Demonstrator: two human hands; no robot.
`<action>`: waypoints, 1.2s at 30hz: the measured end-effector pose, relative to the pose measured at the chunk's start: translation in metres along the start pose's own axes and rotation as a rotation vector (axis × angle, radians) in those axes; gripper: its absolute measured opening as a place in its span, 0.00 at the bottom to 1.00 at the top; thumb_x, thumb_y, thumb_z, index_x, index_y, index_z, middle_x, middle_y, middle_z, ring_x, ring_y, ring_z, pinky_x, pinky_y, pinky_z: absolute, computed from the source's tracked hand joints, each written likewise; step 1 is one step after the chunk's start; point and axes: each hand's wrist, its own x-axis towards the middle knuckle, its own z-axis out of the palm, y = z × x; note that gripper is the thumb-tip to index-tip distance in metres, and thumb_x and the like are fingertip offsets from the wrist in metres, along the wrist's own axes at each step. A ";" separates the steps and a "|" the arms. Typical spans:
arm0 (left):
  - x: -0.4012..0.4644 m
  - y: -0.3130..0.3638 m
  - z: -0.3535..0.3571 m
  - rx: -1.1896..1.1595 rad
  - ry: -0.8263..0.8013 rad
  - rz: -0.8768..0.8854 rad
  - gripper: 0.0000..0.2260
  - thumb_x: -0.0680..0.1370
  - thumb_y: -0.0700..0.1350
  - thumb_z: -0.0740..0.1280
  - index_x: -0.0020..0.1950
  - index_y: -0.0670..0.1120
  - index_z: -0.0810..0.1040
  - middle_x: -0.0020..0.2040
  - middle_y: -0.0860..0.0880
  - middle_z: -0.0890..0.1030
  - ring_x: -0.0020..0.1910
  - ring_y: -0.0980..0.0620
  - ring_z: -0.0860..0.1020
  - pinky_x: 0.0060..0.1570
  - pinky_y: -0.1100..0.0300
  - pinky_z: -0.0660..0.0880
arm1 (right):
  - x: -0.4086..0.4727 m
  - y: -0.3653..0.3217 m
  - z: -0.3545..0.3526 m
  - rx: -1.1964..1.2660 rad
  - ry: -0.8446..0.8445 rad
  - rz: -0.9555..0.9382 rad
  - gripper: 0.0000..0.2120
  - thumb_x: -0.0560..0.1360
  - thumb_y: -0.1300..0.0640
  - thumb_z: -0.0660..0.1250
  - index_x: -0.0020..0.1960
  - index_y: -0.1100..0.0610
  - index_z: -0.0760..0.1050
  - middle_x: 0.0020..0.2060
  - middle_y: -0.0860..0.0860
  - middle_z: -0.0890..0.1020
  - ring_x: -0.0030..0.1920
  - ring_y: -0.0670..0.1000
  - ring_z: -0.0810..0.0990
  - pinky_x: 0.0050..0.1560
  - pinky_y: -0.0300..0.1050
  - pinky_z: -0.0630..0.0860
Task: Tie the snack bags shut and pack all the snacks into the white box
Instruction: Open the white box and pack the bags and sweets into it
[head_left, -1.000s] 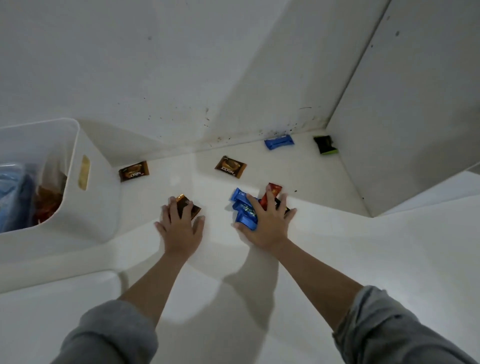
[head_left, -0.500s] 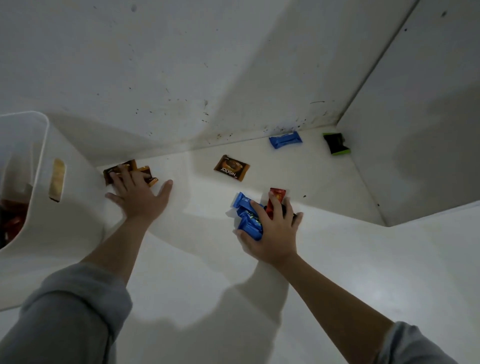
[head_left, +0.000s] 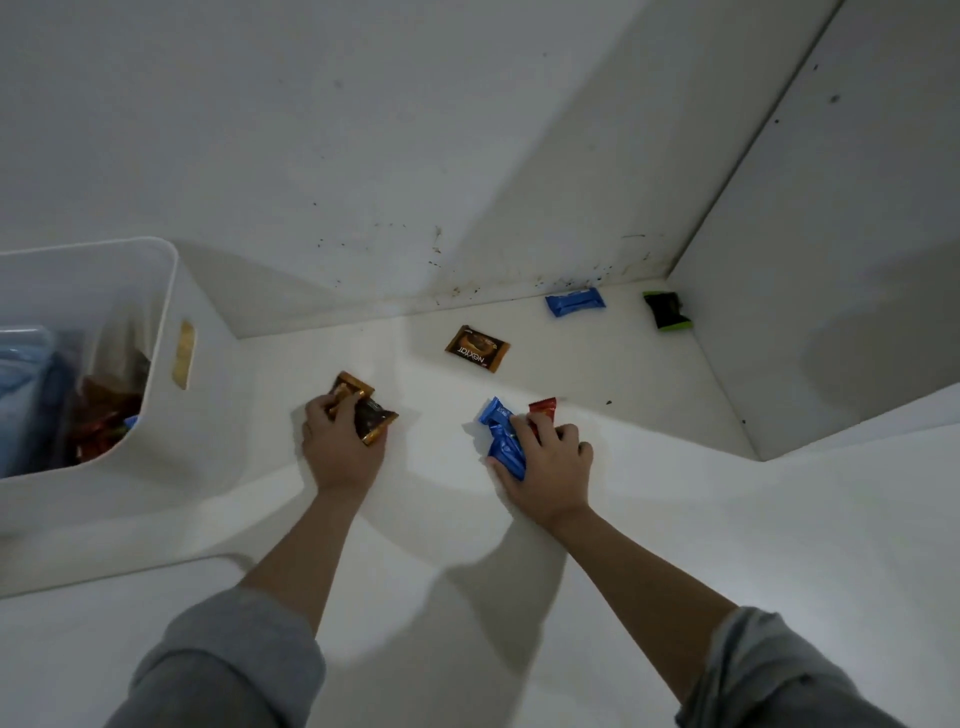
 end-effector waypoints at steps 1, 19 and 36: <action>-0.013 0.001 -0.001 0.015 -0.013 0.010 0.25 0.67 0.42 0.75 0.63 0.41 0.76 0.58 0.37 0.72 0.51 0.35 0.75 0.50 0.44 0.76 | -0.001 -0.003 -0.001 -0.007 -0.026 0.002 0.24 0.68 0.37 0.68 0.57 0.52 0.76 0.50 0.50 0.79 0.39 0.55 0.76 0.36 0.46 0.71; -0.157 -0.026 -0.087 -0.142 -0.199 0.018 0.12 0.79 0.41 0.61 0.40 0.37 0.78 0.37 0.39 0.78 0.38 0.38 0.78 0.34 0.56 0.66 | -0.079 -0.077 -0.077 0.828 -0.278 0.480 0.12 0.69 0.55 0.71 0.33 0.58 0.71 0.28 0.52 0.76 0.29 0.49 0.73 0.31 0.40 0.69; 0.023 -0.042 -0.340 -0.601 0.360 -0.236 0.15 0.82 0.46 0.55 0.62 0.36 0.71 0.58 0.38 0.77 0.58 0.39 0.75 0.54 0.54 0.69 | 0.032 -0.366 -0.185 1.622 0.069 0.627 0.08 0.68 0.58 0.70 0.37 0.57 0.72 0.33 0.53 0.78 0.31 0.50 0.73 0.35 0.41 0.72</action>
